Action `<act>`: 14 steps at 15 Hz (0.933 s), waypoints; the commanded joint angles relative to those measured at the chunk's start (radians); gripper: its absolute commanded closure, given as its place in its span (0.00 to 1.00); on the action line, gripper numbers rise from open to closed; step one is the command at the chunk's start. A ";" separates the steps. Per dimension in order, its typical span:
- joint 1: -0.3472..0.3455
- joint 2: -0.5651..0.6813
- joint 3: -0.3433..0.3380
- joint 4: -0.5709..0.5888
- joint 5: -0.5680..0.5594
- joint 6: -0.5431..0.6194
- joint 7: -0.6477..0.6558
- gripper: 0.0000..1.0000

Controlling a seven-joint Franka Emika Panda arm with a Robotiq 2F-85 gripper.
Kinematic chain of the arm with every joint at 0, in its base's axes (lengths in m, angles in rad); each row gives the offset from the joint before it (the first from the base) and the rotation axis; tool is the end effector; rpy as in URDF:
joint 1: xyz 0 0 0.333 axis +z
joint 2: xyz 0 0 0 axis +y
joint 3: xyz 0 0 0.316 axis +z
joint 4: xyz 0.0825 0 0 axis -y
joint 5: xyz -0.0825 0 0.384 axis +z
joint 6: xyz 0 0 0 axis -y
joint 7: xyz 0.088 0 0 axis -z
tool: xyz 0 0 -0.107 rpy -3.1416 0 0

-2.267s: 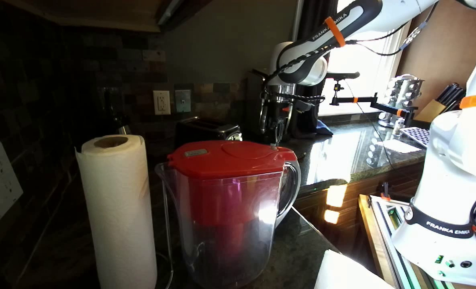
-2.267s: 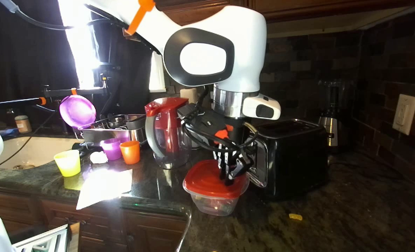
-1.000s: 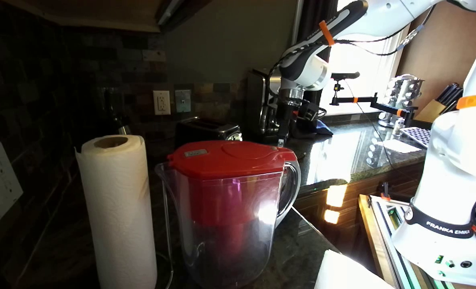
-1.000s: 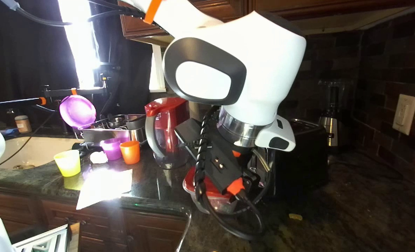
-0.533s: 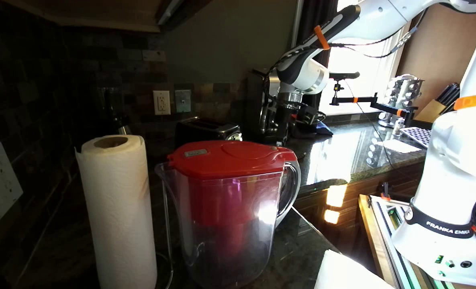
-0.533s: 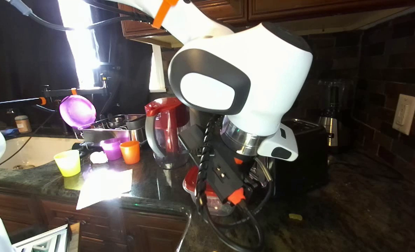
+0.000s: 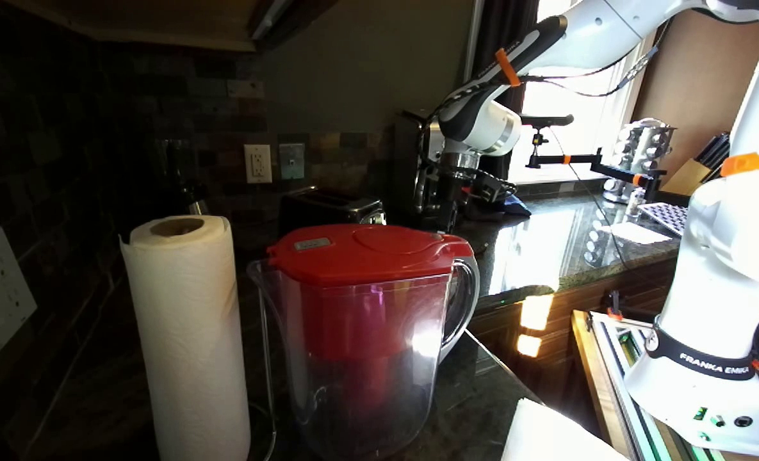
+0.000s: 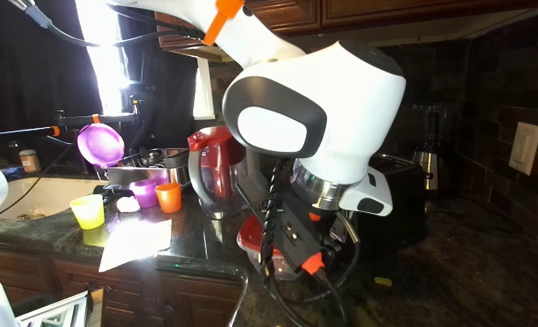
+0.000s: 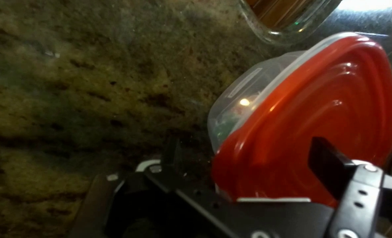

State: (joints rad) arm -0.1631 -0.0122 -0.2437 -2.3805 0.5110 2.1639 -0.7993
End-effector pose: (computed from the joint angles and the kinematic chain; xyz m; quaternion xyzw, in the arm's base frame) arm 0.4430 -0.1697 0.3136 -0.9753 -0.0289 -0.0292 0.2172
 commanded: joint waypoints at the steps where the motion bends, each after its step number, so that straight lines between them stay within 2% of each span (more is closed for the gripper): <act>1: -0.009 0.024 0.021 0.000 0.014 0.048 0.003 0.03; 3: -0.009 0.031 0.027 0.000 0.010 0.059 0.005 0.10; 4: -0.009 0.033 0.031 -0.001 0.008 0.064 0.006 0.20; 6: -0.008 0.035 0.037 -0.003 0.006 0.076 0.007 0.20; 7: -0.008 0.034 0.039 -0.003 0.006 0.076 0.005 0.30; 8: -0.008 0.027 0.041 -0.006 0.009 0.084 0.001 0.44; 9: -0.009 0.020 0.041 -0.007 0.010 0.085 -0.001 0.46; 14: -0.005 -0.027 0.043 -0.024 -0.016 0.117 0.016 0.83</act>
State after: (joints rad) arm -0.1631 -0.0136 -0.2112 -2.3735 0.5110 2.2367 -0.7974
